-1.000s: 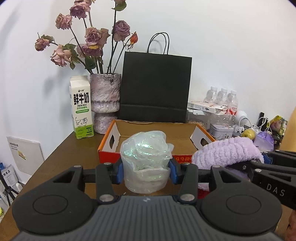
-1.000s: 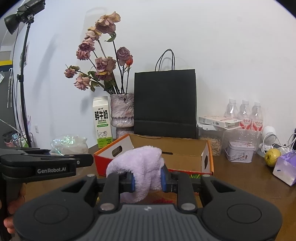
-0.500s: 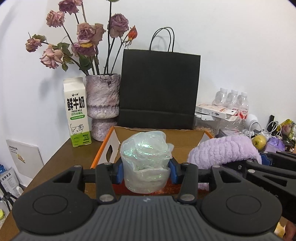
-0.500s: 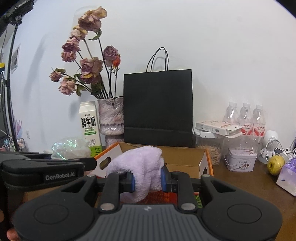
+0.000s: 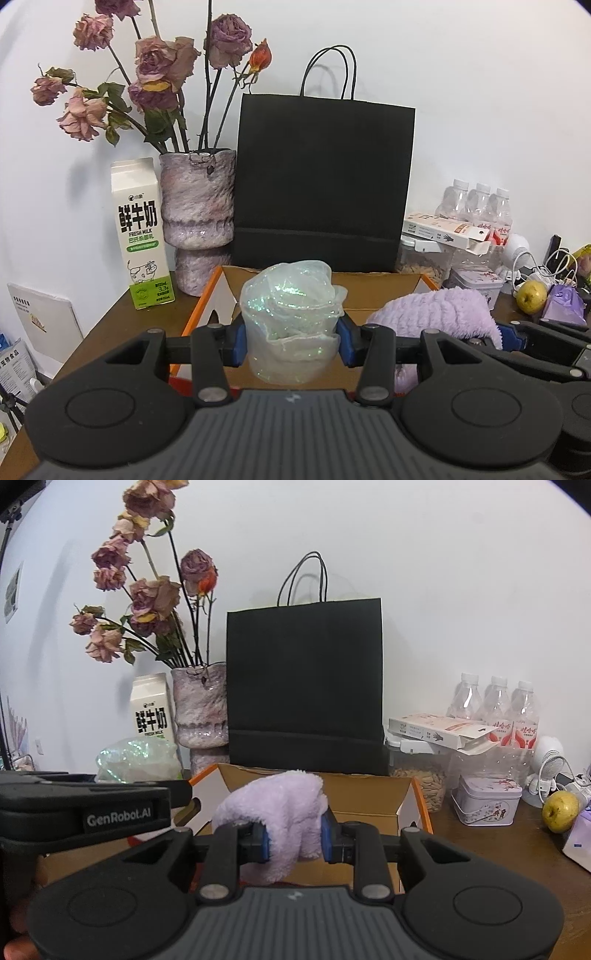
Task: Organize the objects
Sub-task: 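Carry the plastic bundle and towel roll with both tools into the red box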
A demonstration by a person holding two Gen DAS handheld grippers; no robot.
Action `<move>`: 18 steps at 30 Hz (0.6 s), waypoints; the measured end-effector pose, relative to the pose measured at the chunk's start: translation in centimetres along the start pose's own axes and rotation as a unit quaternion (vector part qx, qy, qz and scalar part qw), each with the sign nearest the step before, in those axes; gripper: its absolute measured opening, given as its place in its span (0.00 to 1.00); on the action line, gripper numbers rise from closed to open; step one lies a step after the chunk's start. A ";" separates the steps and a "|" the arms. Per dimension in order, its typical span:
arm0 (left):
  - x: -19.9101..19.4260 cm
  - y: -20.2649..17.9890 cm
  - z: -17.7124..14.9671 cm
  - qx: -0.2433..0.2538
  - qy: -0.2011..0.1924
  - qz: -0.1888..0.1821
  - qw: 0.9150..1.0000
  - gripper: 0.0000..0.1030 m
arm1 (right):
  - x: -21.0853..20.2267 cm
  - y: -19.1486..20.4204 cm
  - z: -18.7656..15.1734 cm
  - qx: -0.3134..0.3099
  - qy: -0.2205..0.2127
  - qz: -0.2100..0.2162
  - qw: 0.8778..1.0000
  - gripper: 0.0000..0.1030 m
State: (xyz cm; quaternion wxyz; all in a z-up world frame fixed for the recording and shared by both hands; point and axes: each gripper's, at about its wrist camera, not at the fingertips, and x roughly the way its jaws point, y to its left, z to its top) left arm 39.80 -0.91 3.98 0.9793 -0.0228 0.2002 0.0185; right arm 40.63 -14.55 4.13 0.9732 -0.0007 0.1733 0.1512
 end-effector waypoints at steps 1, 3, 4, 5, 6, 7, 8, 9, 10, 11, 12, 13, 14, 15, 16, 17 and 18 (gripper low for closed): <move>0.3 0.0 0.1 0.001 0.001 0.000 1.000 0.45 | 0.3 -0.1 0.1 0.002 0.001 0.000 1.000 0.23; 0.9 0.0 0.3 0.001 0.003 -0.001 1.000 0.45 | 0.9 -0.2 0.2 0.003 0.001 -0.003 1.000 0.23; 1.3 0.0 0.3 0.001 0.004 -0.001 1.000 0.45 | 1.2 -0.3 0.3 0.003 0.001 -0.003 1.000 0.23; 1.7 0.1 0.4 0.001 0.006 0.000 1.000 0.45 | 1.5 -0.3 0.4 0.003 0.001 -0.004 1.000 0.23; 2.0 0.1 0.5 0.001 0.007 0.000 1.000 0.45 | 1.8 -0.3 0.5 0.003 0.001 -0.005 1.000 0.23; 2.4 0.1 0.6 0.001 0.008 0.001 1.000 0.45 | 2.1 -0.3 0.6 0.004 0.001 -0.006 1.000 0.23; 2.8 0.2 0.7 0.000 0.010 0.002 1.000 0.45 | 2.4 -0.4 0.7 0.004 0.002 -0.007 1.000 0.23; 3.2 0.2 0.7 0.000 0.012 0.002 1.000 0.45 | 2.7 -0.5 0.8 0.006 0.003 -0.009 1.000 0.23; 3.7 0.3 0.8 0.000 0.014 0.002 1.000 0.45 | 3.0 -0.6 0.9 0.008 0.004 -0.010 1.000 0.23; 4.2 0.3 0.8 -0.001 0.017 0.002 1.000 0.45 | 3.3 -0.8 0.9 0.011 0.006 -0.012 1.000 0.23; 4.7 0.3 0.9 -0.003 0.020 0.003 1.000 0.45 | 3.6 -0.9 0.9 0.013 0.007 -0.014 1.000 0.23; 5.2 0.4 0.9 -0.004 0.025 0.003 1.000 0.45 | 3.9 -1.1 0.9 0.015 0.009 -0.015 1.000 0.23; 5.7 0.4 0.9 -0.005 0.029 0.004 1.000 0.45 | 4.1 -1.3 1.0 0.018 0.010 -0.015 1.000 0.23; 6.0 0.5 0.8 -0.005 0.030 0.005 1.000 0.45 | 4.4 -1.5 1.0 0.022 0.012 -0.014 1.000 0.23; 6.3 0.5 0.9 -0.004 0.032 0.006 0.999 0.45 | 4.7 -1.7 1.0 0.025 0.012 -0.016 0.999 0.23; 6.7 0.5 0.9 -0.004 0.033 0.008 0.999 0.45 | 5.0 -1.8 1.1 0.028 0.013 -0.017 0.999 0.23; 6.9 0.5 0.9 -0.004 0.035 0.009 0.999 0.45 | 5.2 -2.0 1.1 0.030 0.014 -0.019 0.999 0.23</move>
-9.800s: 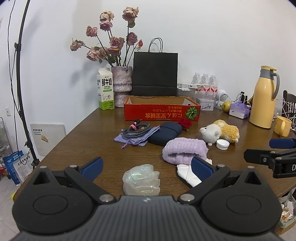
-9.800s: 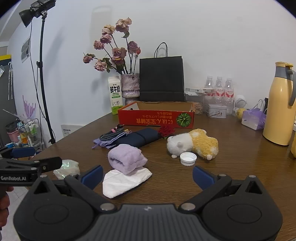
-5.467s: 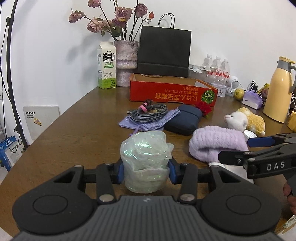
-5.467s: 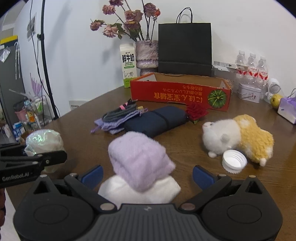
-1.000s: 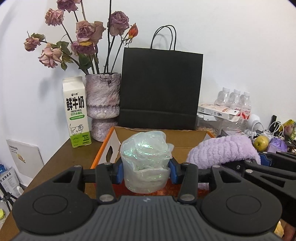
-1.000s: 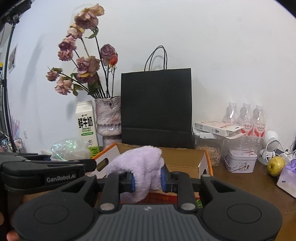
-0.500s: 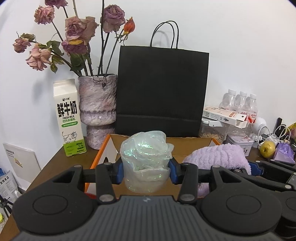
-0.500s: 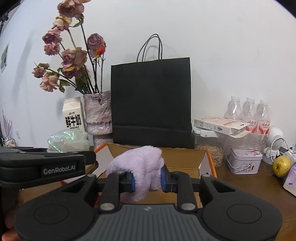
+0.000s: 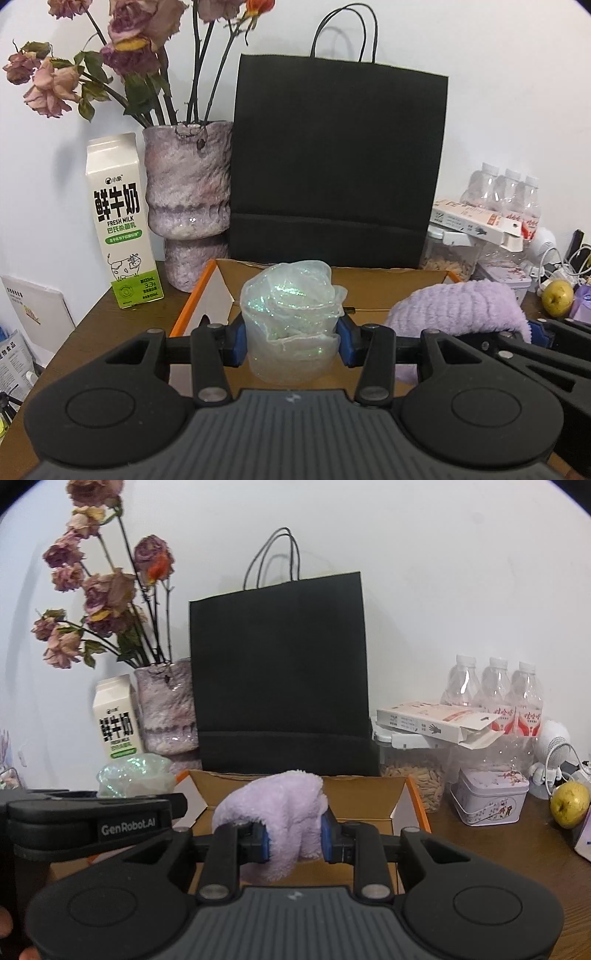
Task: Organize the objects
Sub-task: 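Carry the plastic bundle and towel roll with both tools into the red box, then open the left tool releasing the bundle while the right tool releases the towel roll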
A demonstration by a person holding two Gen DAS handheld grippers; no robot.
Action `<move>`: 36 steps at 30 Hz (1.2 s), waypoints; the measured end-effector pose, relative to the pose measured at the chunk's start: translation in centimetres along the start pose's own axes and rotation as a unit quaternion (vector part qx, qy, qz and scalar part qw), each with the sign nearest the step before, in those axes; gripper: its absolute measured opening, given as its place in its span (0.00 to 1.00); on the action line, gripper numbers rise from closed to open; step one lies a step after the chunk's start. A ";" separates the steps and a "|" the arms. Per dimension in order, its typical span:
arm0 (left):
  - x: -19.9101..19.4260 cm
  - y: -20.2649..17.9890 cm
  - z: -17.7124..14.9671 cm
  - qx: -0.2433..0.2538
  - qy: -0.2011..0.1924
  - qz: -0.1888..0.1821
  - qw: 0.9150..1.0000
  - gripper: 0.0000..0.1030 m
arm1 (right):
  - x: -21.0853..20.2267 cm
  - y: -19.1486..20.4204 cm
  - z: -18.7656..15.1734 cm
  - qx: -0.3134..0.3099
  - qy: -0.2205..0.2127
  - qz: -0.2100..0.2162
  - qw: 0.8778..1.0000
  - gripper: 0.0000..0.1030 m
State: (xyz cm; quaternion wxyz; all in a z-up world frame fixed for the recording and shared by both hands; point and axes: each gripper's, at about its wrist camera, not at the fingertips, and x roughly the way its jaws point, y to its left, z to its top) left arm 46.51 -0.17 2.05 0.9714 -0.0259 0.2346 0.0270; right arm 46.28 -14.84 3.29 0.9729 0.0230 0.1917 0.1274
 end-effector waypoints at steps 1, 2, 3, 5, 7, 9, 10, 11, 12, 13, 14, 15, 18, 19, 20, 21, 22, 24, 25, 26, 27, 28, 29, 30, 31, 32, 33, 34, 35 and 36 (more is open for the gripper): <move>0.3 0.0 0.0 0.000 0.003 0.001 1.000 0.45 | 0.3 -0.1 0.0 0.002 0.001 -0.001 1.000 0.23; 0.7 0.1 0.0 0.000 0.007 0.002 1.000 0.45 | 0.5 -0.1 0.0 0.003 0.003 -0.002 1.000 0.23; 1.0 0.1 0.0 -0.001 0.010 0.003 1.000 0.45 | 0.7 -0.2 0.0 0.003 0.004 -0.002 1.000 0.23; 1.7 0.2 -0.1 -0.002 0.018 0.006 1.000 0.45 | 1.2 -0.1 -0.1 0.002 0.006 -0.006 1.000 0.24; 2.2 0.3 -0.1 -0.004 0.022 0.009 1.000 0.46 | 1.6 0.0 -0.1 0.000 0.010 -0.010 1.000 0.25; 2.4 0.5 0.0 -0.009 0.021 0.014 1.000 0.50 | 1.9 0.0 -0.2 0.000 0.013 -0.012 1.000 0.27; 2.6 0.6 0.0 -0.010 0.020 0.017 1.000 0.50 | 2.1 0.0 -0.2 0.000 0.014 -0.013 1.000 0.29; 2.8 0.7 0.0 -0.011 0.021 0.018 1.000 0.50 | 2.3 0.1 -0.2 -0.001 0.016 -0.015 1.000 0.30; 3.0 0.8 0.0 -0.011 0.022 0.017 1.000 0.52 | 2.5 0.1 -0.2 -0.002 0.018 -0.018 1.000 0.30; 3.1 0.8 0.0 -0.012 0.023 0.016 1.000 0.54 | 2.6 0.1 -0.3 -0.002 0.020 -0.021 1.000 0.30; 3.2 0.8 0.0 -0.013 0.025 0.014 1.000 0.59 | 2.8 0.1 -0.3 -0.003 0.023 -0.024 0.999 0.37; 3.3 0.8 -0.1 -0.013 0.024 0.014 1.000 0.69 | 2.9 0.1 -0.4 -0.002 0.027 -0.025 0.999 0.43; 2.9 1.0 0.0 -0.014 0.013 0.036 0.999 0.94 | 3.2 -0.2 -0.6 0.004 0.034 -0.034 0.999 0.79; 2.8 1.1 0.0 -0.015 0.009 0.044 0.999 0.98 | 3.2 -0.4 -0.6 0.007 0.034 -0.041 0.999 0.85; 2.7 1.4 0.1 -0.019 0.006 0.046 0.999 1.00 | 3.2 -0.6 -0.6 0.012 0.033 -0.042 0.998 0.93; 2.6 1.5 0.2 -0.023 0.006 0.043 0.999 1.00 | 3.2 -0.8 -0.5 0.018 0.035 -0.042 0.998 0.98; 2.6 1.7 0.3 -0.025 0.007 0.040 0.999 1.00 | 3.2 -1.0 -0.5 0.023 0.037 -0.041 0.998 1.00; 2.5 1.6 0.3 -0.024 0.006 0.043 0.999 1.00 | 3.3 -1.2 -0.5 0.024 0.038 -0.043 0.998 1.00; 2.6 1.6 0.2 -0.021 0.006 0.046 0.999 1.00 | 3.3 -1.2 -0.5 0.023 0.038 -0.045 0.998 1.00; 2.6 1.5 0.2 -0.019 0.007 0.047 0.999 1.00 | 3.3 -1.2 -0.5 0.023 0.038 -0.045 0.998 1.00; 2.6 1.5 0.2 -0.019 0.008 0.047 0.999 1.00 | 3.3 -1.1 -0.6 0.023 0.038 -0.045 0.998 1.00; 2.6 1.5 0.2 -0.019 0.008 0.047 0.999 1.00 | 3.2 -1.1 -0.5 0.023 0.037 -0.044 0.998 1.00; 2.6 1.6 0.2 -0.020 0.008 0.047 0.999 1.00 | 3.2 -1.1 -0.5 0.023 0.037 -0.044 0.998 1.00; 2.6 1.6 0.2 -0.020 0.008 0.047 0.999 1.00 | 3.1 -1.1 -0.5 0.023 0.036 -0.044 0.998 1.00; 2.6 1.6 0.2 -0.021 0.007 0.047 0.999 1.00 | 3.1 -1.2 -0.5 0.023 0.035 -0.044 0.998 1.00; 2.5 1.7 0.1 -0.021 0.006 0.047 0.999 1.00 | 3.0 -1.2 -0.5 0.023 0.034 -0.044 0.998 1.00; 2.4 1.7 0.2 -0.021 0.005 0.047 0.999 1.00 | 3.0 -1.2 -0.4 0.023 0.034 -0.044 0.998 1.00; 2.3 1.7 0.2 -0.022 0.004 0.046 0.999 1.00 | 2.9 -1.2 -0.4 0.023 0.033 -0.044 0.998 1.00; 2.2 1.8 0.2 -0.023 0.003 0.046 0.999 1.00 | 2.8 -1.2 -0.4 0.022 0.032 -0.044 0.998 1.00; 2.1 1.8 0.3 -0.024 0.002 0.046 0.999 1.00 | 2.8 -1.2 -0.3 0.022 0.032 -0.045 0.998 1.00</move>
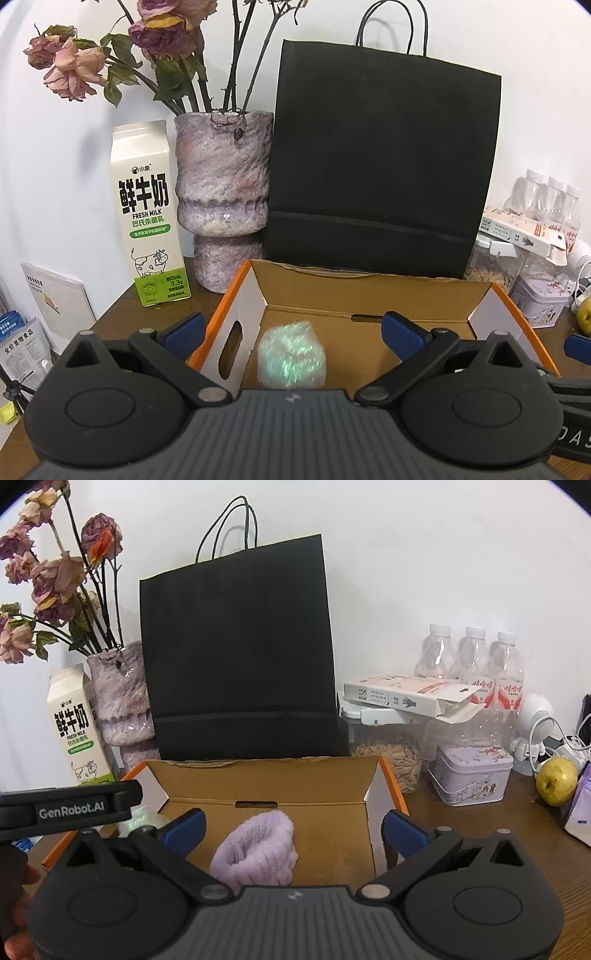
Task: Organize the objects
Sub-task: 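Open the left tool releasing the bundle while the right tool releases the towel roll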
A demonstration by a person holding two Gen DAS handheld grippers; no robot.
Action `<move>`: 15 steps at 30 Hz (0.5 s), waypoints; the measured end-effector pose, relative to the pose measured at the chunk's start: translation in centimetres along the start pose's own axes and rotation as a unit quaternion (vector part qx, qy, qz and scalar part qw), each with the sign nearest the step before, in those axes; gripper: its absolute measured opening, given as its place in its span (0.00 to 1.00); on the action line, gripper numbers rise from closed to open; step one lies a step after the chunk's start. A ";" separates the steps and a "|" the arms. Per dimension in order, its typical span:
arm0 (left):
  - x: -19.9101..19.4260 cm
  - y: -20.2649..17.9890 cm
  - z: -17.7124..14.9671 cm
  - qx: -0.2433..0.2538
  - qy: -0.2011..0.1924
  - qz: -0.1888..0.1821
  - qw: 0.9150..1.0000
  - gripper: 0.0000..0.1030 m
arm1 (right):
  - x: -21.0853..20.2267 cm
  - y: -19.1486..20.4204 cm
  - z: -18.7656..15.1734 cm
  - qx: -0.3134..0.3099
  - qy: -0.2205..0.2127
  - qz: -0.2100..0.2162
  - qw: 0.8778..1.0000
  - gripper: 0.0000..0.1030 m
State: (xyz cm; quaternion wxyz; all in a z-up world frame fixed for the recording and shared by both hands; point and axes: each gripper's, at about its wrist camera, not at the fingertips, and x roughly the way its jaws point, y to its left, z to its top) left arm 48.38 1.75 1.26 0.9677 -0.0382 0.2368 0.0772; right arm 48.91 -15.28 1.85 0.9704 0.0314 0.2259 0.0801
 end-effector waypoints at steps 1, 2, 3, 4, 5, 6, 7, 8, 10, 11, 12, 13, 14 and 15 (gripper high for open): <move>-0.1 0.0 0.1 -0.001 -0.001 0.000 1.000 1.00 | -0.1 0.0 0.0 0.000 -0.001 0.000 1.000 1.00; -0.2 0.1 0.1 -0.002 -0.003 0.000 1.000 1.00 | -0.2 0.0 0.1 0.000 -0.002 0.000 1.000 1.00; -0.4 0.1 0.1 -0.003 -0.004 0.000 1.000 1.00 | -0.4 0.0 0.1 -0.001 -0.003 0.000 1.000 1.00; -0.5 0.2 0.2 -0.004 -0.005 0.000 1.000 1.00 | -0.5 0.0 0.2 -0.001 -0.003 0.001 1.000 1.00; -0.6 0.3 0.2 -0.005 -0.007 0.000 1.000 1.00 | -0.7 0.0 0.2 -0.002 -0.004 0.002 1.000 1.00; -0.8 0.4 0.3 -0.005 -0.008 0.000 1.000 1.00 | -0.8 0.1 0.3 -0.003 -0.005 0.002 1.000 1.00; -1.0 0.4 0.3 -0.006 -0.010 0.000 1.000 1.00 | -1.0 0.1 0.3 -0.003 -0.005 0.003 1.000 1.00; -1.2 0.5 0.3 -0.007 -0.011 0.000 1.000 1.00 | -1.2 0.1 0.4 -0.004 -0.006 0.004 1.000 1.00; -1.6 0.6 0.4 -0.007 -0.014 0.000 1.000 1.00 | -1.5 0.2 0.5 -0.006 -0.007 0.005 1.000 1.00; -1.9 0.7 0.4 -0.007 -0.016 -0.001 1.000 1.00 | -1.7 0.2 0.5 -0.007 -0.007 0.005 1.000 1.00; -2.1 0.7 0.4 -0.007 -0.018 -0.001 1.000 1.00 | -1.9 0.2 0.5 -0.008 -0.008 0.005 1.000 1.00; -2.4 0.7 0.4 -0.007 -0.021 -0.002 1.000 1.00 | -2.1 0.2 0.6 -0.009 -0.009 0.005 1.000 1.00; -2.7 0.8 0.4 -0.007 -0.024 -0.002 1.000 1.00 | -2.4 0.3 0.6 -0.009 -0.010 0.005 1.000 1.00; -3.0 0.8 0.4 -0.006 -0.026 -0.002 1.000 1.00 | -2.7 0.3 0.6 -0.009 -0.012 0.006 1.000 1.00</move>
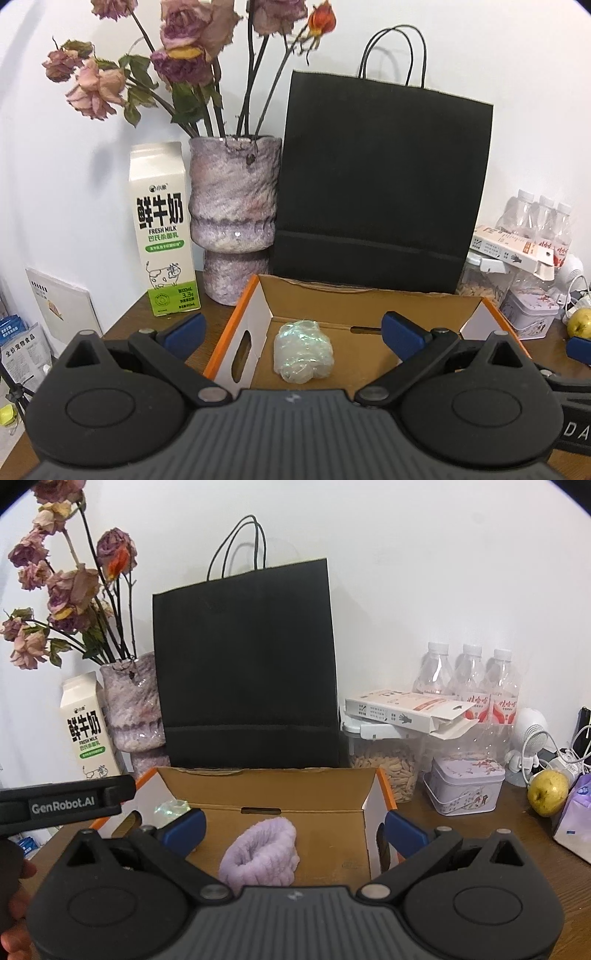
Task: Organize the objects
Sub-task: 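Open the left tool releasing the bundle while the right tool releases the towel roll, then withdraw both tools from the box back toward the table items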
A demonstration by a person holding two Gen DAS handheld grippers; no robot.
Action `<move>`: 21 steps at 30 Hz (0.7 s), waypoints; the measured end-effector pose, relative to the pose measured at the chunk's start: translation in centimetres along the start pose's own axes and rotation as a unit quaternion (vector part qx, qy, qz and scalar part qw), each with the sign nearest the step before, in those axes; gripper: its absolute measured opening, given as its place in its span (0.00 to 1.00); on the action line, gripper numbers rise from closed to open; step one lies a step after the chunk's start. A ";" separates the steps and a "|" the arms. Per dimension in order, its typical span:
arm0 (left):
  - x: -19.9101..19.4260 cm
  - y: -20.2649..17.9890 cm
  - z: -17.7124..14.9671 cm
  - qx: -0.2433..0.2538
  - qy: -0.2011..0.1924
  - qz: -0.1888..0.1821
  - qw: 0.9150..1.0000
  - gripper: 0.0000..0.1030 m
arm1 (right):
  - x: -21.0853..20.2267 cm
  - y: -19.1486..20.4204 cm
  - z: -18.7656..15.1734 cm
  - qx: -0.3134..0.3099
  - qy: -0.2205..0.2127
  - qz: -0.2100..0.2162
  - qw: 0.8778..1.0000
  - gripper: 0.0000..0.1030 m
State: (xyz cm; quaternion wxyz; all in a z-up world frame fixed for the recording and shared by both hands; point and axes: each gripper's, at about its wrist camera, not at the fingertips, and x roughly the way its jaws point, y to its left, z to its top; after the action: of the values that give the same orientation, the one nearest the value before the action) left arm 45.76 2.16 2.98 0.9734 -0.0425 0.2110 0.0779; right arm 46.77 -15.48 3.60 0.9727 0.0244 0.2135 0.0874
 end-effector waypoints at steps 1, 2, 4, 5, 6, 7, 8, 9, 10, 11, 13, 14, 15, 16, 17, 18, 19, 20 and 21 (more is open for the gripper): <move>-0.3 0.0 0.0 0.001 -0.001 0.000 1.000 1.00 | -0.4 0.1 0.1 -0.001 -0.003 0.002 1.000 1.00; -0.6 0.0 0.0 0.003 -0.003 -0.001 1.000 1.00 | -0.7 0.1 0.1 -0.003 -0.005 0.003 1.000 1.00; -1.2 0.1 -0.1 0.004 -0.005 -0.002 1.000 1.00 | -1.4 0.3 0.2 -0.007 -0.011 0.006 1.000 1.00; -1.5 0.1 -0.1 0.003 -0.006 -0.003 1.000 1.00 | -1.8 0.4 0.3 -0.009 -0.014 0.007 1.000 1.00; -1.8 0.2 -0.2 0.003 -0.007 -0.003 1.000 1.00 | -2.1 0.4 0.3 -0.011 -0.017 0.007 1.000 1.00; -2.2 0.2 -0.2 0.003 -0.009 -0.004 1.000 1.00 | -2.5 0.4 0.3 -0.013 -0.020 0.008 1.000 1.00; -2.5 0.2 -0.2 0.003 -0.010 -0.004 1.000 1.00 | -2.9 0.5 0.3 -0.015 -0.022 0.009 1.000 1.00; -2.9 0.3 -0.3 0.003 -0.012 -0.004 1.000 1.00 | -3.3 0.5 0.3 -0.016 -0.025 0.010 1.000 1.00; -3.2 0.3 -0.3 0.003 -0.013 -0.005 1.000 1.00 | -3.7 0.5 0.3 -0.016 -0.028 0.009 0.999 1.00; -3.6 0.4 -0.3 0.004 -0.015 -0.006 1.000 1.00 | -4.1 0.5 0.3 -0.017 -0.031 0.009 0.999 1.00; -4.4 0.4 -0.5 0.006 -0.018 -0.008 1.000 1.00 | -4.9 0.4 0.3 -0.018 -0.036 0.011 0.999 1.00; -4.7 0.4 -0.6 0.008 -0.019 -0.009 1.000 1.00 | -5.3 0.3 0.3 -0.018 -0.038 0.011 0.999 1.00; -5.1 0.3 -0.7 0.010 -0.020 -0.009 1.000 1.00 | -5.7 0.3 0.3 -0.019 -0.039 0.011 0.999 1.00; -5.5 0.3 -0.8 0.012 -0.021 -0.010 1.000 1.00 | -6.0 0.3 0.2 -0.021 -0.041 0.011 0.999 1.00; -5.8 0.2 -0.9 0.014 -0.021 -0.011 1.000 1.00 | -6.4 0.3 0.2 -0.022 -0.042 0.012 0.999 1.00; -6.2 0.2 -1.1 0.015 -0.022 -0.012 1.000 1.00 | -6.8 0.2 0.1 -0.022 -0.043 0.012 0.999 1.00; -6.6 0.1 -1.2 0.017 -0.023 -0.013 1.000 1.00 | -7.1 0.2 0.0 -0.023 -0.044 0.012 0.999 1.00; -7.0 0.1 -1.4 0.017 -0.024 -0.015 0.999 1.00 | -7.5 0.1 0.0 -0.024 -0.045 0.012 0.999 1.00; -7.4 0.1 -1.5 0.016 -0.026 -0.017 0.999 1.00 | -7.8 0.0 -0.1 -0.024 -0.046 0.011 0.999 1.00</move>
State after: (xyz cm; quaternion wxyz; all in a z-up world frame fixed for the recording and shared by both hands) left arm 38.51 1.10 4.70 0.9803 -0.0280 0.1865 0.0591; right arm 39.74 -16.88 6.70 0.9807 0.0074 0.1665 0.1020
